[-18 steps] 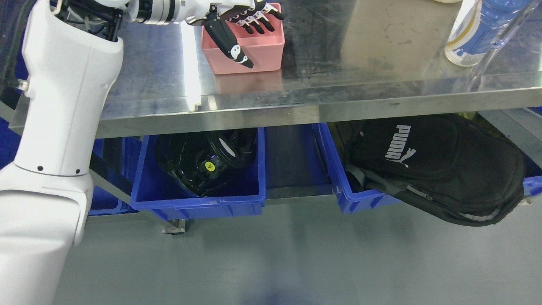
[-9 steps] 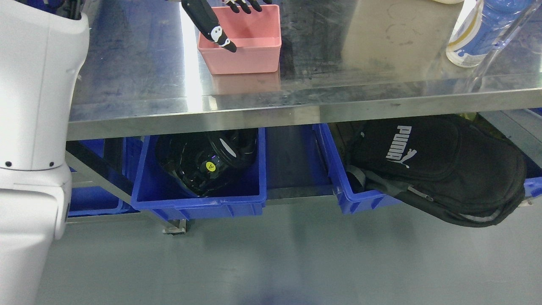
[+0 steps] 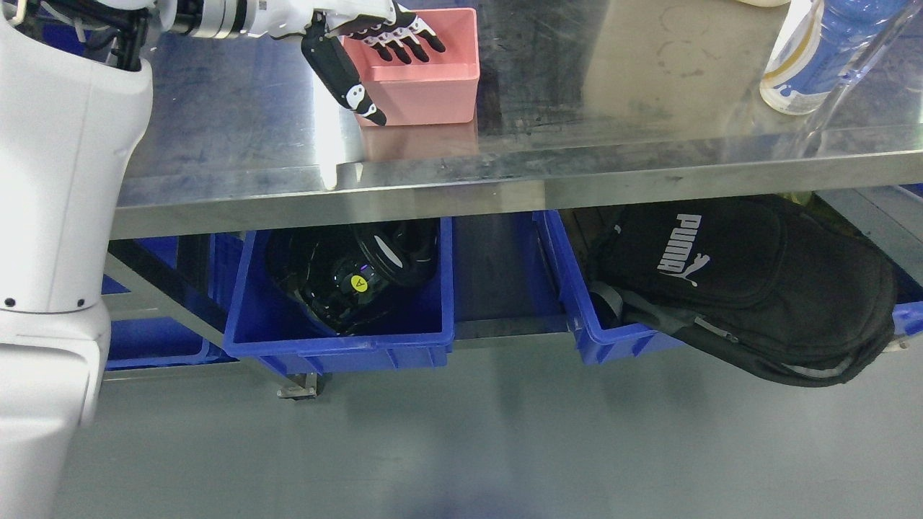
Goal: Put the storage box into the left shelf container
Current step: 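Adjust the left hand grip on the pink box's near wall, then lift the pink box off the table with the left hand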
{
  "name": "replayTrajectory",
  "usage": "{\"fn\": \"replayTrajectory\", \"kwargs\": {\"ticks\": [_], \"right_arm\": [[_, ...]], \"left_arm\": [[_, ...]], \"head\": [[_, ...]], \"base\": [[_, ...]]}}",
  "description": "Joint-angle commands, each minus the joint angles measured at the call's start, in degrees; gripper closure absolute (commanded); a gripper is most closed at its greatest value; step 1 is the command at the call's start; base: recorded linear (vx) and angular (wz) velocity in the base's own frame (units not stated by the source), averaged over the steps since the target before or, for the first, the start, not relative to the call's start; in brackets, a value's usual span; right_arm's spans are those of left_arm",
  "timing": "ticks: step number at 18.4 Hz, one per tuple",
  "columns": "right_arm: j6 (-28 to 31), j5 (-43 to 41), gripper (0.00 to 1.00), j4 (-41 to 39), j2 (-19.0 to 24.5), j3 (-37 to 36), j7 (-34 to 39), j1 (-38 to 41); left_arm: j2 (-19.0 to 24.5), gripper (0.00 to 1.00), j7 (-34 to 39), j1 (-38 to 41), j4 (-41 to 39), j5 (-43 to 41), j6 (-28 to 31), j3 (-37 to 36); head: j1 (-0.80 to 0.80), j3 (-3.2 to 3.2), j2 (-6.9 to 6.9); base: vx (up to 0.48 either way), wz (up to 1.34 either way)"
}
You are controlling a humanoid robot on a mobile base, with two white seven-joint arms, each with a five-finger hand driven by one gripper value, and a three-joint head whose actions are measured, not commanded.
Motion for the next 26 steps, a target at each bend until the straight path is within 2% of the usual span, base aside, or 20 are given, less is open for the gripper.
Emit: {"fn": "replayTrajectory", "kwargs": {"ticks": [1, 3, 7, 9, 11, 13, 16, 18, 20, 23, 26], "right_arm": [[0.0, -1.2, 0.0, -1.0, -1.0, 0.0, -0.4, -0.2], [0.0, -1.2, 0.0, -1.0, -1.0, 0.0, -0.3, -0.3], [0.0, -1.2, 0.0, -1.0, -1.0, 0.0, -0.3, -0.3], [-0.1, -1.2, 0.0, -1.0, -1.0, 0.0, -0.4, -0.2], [0.0, -1.2, 0.0, -1.0, -1.0, 0.0, -0.4, -0.2], [0.0, -1.2, 0.0, -1.0, -1.0, 0.0, -0.4, -0.2], [0.0, -1.2, 0.0, -1.0, -1.0, 0.0, -0.4, -0.3], [-0.1, -1.2, 0.0, -1.0, -1.0, 0.0, -0.4, -0.2], [-0.1, -1.2, 0.0, -1.0, -1.0, 0.0, -0.4, -0.3], [0.0, -1.2, 0.0, -1.0, -1.0, 0.0, -0.4, -0.3], [-0.1, -1.2, 0.0, -1.0, -1.0, 0.0, -0.4, -0.2]], "left_arm": [[-2.9, 0.18, 1.1, 1.2, 3.9, -3.0, -0.1, -2.2], [-4.9, 0.21, 2.0, 1.1, 5.2, -3.8, -0.3, -1.4], [-6.5, 0.44, 2.3, 1.1, 5.9, -3.8, -1.7, 2.5], [-7.3, 0.63, 1.8, 1.4, 6.8, -3.8, -5.4, 6.2], [-8.2, 0.89, 1.2, 2.7, 8.4, -3.3, -11.1, 10.0], [-9.5, 0.98, 1.0, 4.6, 9.6, -3.3, -15.6, 13.5], [-10.3, 1.0, 1.0, 6.9, 9.8, -3.1, -17.3, 16.8], [-14.8, 1.0, 1.4, 6.9, 9.8, -2.1, -17.3, 24.8], [-16.3, 1.0, 1.3, 7.2, 9.8, -1.4, -17.2, 33.4], [-16.3, 1.0, 4.1, 9.6, 9.7, 13.1, -17.2, 35.4], [-16.3, 1.0, 6.0, 13.2, 7.1, 22.7, -17.3, 35.6]], "head": [[0.0, 0.0, 0.0], [0.0, 0.0, 0.0], [0.0, 0.0, 0.0], [0.0, 0.0, 0.0], [0.0, 0.0, 0.0], [0.0, 0.0, 0.0], [0.0, 0.0, 0.0], [0.0, 0.0, 0.0], [0.0, 0.0, 0.0], [0.0, 0.0, 0.0], [0.0, 0.0, 0.0]], "base": [[0.0, 0.0], [0.0, 0.0], [0.0, 0.0], [0.0, 0.0], [0.0, 0.0], [0.0, 0.0], [0.0, 0.0], [0.0, 0.0], [0.0, 0.0], [0.001, -0.01], [0.001, -0.01]]}}
